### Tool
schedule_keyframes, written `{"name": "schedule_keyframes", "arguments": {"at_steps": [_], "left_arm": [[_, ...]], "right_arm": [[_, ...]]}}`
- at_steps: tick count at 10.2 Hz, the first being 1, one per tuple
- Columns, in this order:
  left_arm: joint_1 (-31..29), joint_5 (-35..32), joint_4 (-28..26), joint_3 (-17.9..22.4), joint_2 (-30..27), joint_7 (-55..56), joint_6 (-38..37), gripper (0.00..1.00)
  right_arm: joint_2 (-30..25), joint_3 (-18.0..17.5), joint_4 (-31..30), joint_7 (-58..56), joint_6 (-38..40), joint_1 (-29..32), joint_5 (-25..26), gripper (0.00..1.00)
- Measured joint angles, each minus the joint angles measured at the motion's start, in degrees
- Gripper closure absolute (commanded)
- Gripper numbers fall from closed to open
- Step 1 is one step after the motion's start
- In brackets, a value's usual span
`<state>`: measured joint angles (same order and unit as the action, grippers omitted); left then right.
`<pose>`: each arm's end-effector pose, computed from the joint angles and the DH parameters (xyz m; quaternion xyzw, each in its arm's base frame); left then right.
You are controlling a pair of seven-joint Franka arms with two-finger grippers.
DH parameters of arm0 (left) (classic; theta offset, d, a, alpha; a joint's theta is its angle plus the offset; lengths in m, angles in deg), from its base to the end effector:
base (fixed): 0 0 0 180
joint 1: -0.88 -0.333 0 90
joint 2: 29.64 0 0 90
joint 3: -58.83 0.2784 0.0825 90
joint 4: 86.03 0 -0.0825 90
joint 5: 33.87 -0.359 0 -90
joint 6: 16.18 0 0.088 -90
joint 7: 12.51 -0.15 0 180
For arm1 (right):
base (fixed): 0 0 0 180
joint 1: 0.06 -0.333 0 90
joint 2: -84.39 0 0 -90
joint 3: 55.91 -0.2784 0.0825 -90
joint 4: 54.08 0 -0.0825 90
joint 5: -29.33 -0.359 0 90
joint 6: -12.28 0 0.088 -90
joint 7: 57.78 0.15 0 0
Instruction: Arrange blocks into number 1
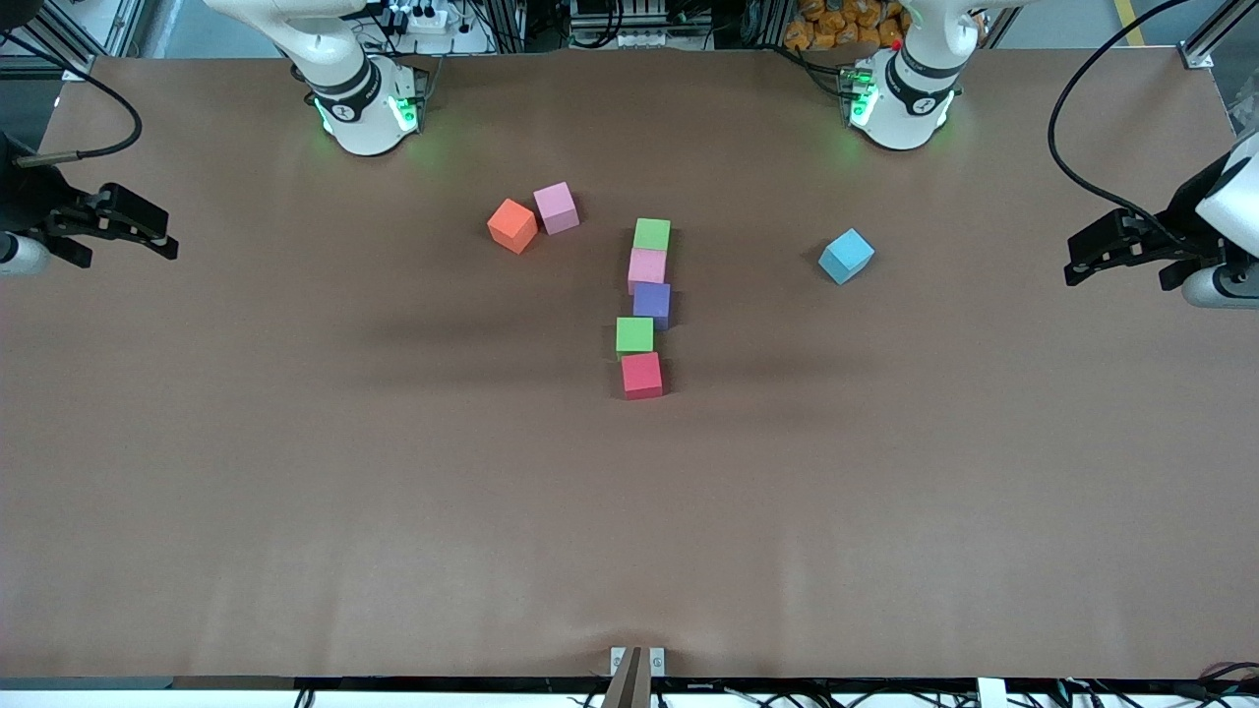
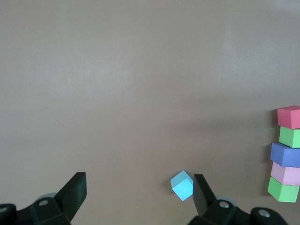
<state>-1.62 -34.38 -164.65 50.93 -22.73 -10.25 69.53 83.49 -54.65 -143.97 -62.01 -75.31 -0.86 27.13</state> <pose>0.5532 -0.0466 0.5605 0.9996 -0.0265 0.0019 0.0040 0.5199 0.0016 0.5495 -0.9992 -0.0335 0.0114 0.0198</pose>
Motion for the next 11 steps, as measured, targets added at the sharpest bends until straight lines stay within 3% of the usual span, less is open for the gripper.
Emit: {"name": "schedule_keyframes", "arguments": {"at_steps": [11], "left_arm": [[0.46,0.40,-0.02,-0.01,0.01,0.00,0.00,0.00]], "right_arm": [[0.13,0.09,-0.04,0.03,-0.18,1.41,0.02,0.00]]}}
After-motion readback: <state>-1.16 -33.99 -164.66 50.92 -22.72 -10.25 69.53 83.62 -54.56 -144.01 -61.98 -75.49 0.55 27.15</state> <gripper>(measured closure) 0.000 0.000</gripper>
